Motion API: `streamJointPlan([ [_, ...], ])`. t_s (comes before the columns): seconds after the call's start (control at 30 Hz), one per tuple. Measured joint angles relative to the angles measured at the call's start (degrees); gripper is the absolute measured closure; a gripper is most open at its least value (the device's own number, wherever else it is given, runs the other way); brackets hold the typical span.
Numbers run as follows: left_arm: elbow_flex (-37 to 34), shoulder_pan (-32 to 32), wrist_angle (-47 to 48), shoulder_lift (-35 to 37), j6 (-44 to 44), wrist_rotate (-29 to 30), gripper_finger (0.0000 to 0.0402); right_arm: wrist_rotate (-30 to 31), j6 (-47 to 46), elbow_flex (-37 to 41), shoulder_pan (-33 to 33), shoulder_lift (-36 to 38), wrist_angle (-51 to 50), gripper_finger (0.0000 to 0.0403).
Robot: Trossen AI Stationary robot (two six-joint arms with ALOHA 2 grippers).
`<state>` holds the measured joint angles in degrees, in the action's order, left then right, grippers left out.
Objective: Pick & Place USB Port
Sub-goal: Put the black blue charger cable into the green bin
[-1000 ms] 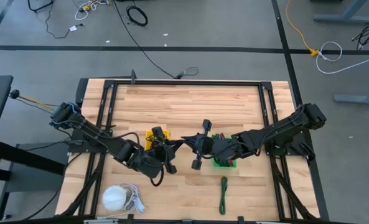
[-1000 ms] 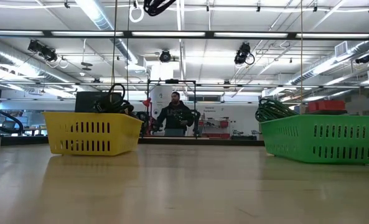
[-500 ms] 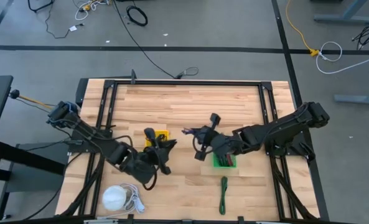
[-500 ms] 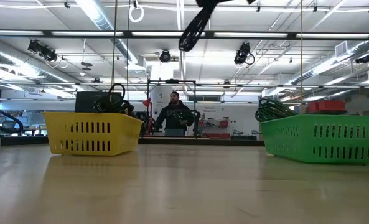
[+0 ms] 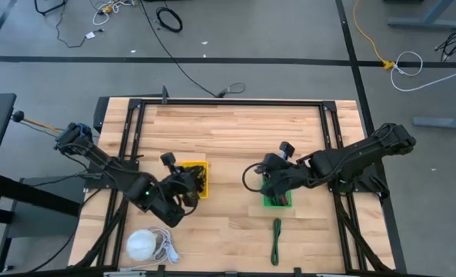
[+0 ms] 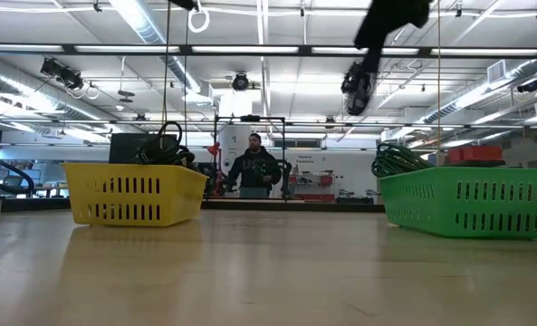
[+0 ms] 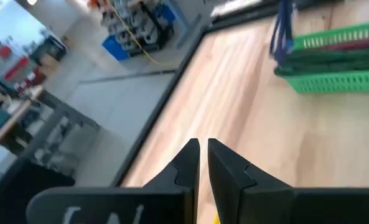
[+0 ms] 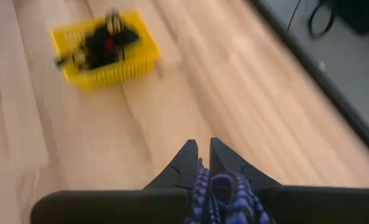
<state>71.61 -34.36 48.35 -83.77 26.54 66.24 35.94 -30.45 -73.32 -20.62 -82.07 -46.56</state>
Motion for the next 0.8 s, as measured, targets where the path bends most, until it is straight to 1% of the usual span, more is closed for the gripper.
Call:
streamJointPlan([
  [0.13,0.0,-0.1,6.8,-0.2,8.7,-1.8,0.0365,-4.8,-4.9,0.0,-0.1,0.0,-6.5,0.0384],
  [0.23,0.0,-0.2,8.4,-0.2,11.3,-2.0,0.0365,-10.0,-7.2,0.0,-0.1,0.0,-9.4,0.0384],
  [0.4,0.0,-0.4,8.5,-0.2,11.8,-2.0,0.0365,-17.1,-9.8,0.0,-0.1,0.0,-11.6,0.0384],
  [0.63,0.0,-1.0,8.5,-0.2,11.9,-2.0,0.0365,-23.2,-11.1,0.0,-1.4,-0.4,-13.6,0.0384],
  [0.8,0.0,-1.7,8.5,-0.2,11.9,-2.0,0.0365,-23.5,-12.3,0.0,-2.7,-0.4,-14.1,0.0384],
])
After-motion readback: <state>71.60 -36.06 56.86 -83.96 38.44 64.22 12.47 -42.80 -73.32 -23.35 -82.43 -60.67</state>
